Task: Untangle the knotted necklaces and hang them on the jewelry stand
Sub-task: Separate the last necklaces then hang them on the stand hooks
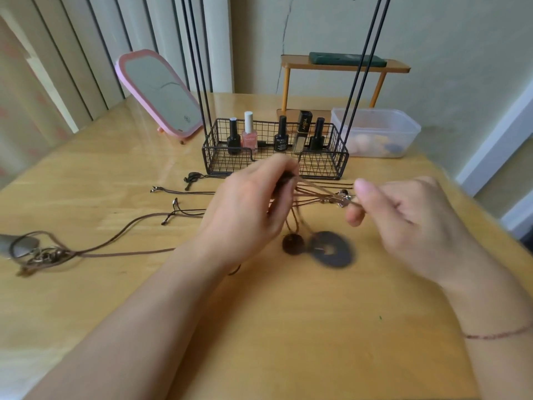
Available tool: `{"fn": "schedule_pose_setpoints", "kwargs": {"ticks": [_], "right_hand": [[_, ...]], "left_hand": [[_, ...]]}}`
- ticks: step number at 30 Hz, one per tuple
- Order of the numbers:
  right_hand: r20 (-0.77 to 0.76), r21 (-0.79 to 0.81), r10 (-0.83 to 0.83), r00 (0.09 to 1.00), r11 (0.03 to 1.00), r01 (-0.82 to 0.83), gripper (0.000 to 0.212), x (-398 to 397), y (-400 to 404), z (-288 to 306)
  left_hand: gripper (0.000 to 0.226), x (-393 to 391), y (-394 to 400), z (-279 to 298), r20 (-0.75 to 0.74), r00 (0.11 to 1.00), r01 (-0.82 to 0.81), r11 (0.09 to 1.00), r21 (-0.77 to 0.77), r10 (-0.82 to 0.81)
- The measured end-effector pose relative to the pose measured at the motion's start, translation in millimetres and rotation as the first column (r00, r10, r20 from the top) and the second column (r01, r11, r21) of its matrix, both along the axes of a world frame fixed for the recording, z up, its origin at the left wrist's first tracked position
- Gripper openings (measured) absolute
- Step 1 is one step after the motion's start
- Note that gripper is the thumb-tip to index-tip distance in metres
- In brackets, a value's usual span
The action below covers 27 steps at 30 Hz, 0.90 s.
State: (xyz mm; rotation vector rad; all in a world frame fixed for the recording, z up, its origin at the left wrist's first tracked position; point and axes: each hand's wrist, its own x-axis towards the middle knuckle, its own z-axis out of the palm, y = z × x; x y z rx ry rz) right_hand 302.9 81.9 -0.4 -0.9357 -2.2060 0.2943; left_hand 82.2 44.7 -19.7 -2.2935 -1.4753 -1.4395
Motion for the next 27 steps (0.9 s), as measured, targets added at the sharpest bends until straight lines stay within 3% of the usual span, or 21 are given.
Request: {"fn": "schedule_pose_setpoints", "kwargs": {"ticks": [2, 6, 8, 9, 10, 12, 17, 20, 23, 27], "right_hand": [[0.2, 0.119, -0.283, 0.938, 0.957, 0.264, 0.069, -1, -3, 4], [0.266, 0.169, -0.465, 0.844, 0.885, 0.434, 0.058, -11, -14, 12], [0.185, 0.118, -0.504, 0.844, 0.864, 0.49, 0.071, -8, -8, 10], [0.046, 0.028, -0.476, 0.878, 0.879, 0.475, 0.075, -6, -4, 9], [-0.139, -0.092, -0.41, 0.901, 0.911, 0.401, 0.076, -5, 0, 9], [-0.434, -0.22, -0.297, 0.851, 0.95, 0.219, 0.08, -6, 4, 10], [-0.767, -0.325, -0.188, 0.614, 0.938, -0.119, 0.083, -14, 0, 15], [-0.862, -0.298, -0.105, 0.496, 0.896, -0.328, 0.076, -18, -2, 17], [-0.897, -0.262, -0.024, 0.442, 0.833, -0.487, 0.07, -23, -5, 14], [-0.908, -0.214, 0.071, 0.414, 0.77, -0.601, 0.073, -28, -7, 12]], "left_hand": [[0.009, 1, -1, -1, -0.052, 0.998, -0.029, 0.999, 0.022, 0.03], [0.009, 4, -3, -2, -0.13, 0.99, 0.069, 0.996, 0.06, -0.06], [0.009, 5, -5, -5, -0.172, 0.975, 0.147, 0.989, 0.02, -0.142], [0.009, 7, -7, -6, -0.189, 0.965, 0.182, 0.983, -0.013, -0.181], [0.011, 8, -7, -8, -0.199, 0.955, 0.213, 0.976, -0.046, -0.218], [0.011, 10, -7, -11, -0.217, 0.941, 0.248, 0.965, -0.081, -0.26], [0.017, 14, -7, -14, -0.134, 0.934, 0.313, 0.939, -0.145, -0.332], [0.021, 22, -9, -14, 0.158, 0.914, 0.402, 0.886, -0.229, -0.374], [0.022, 30, -10, -13, 0.519, 0.816, 0.459, 0.832, -0.313, -0.255], [0.014, 36, -6, -15, 0.592, 0.788, 0.471, 0.785, -0.402, -0.17]]}}
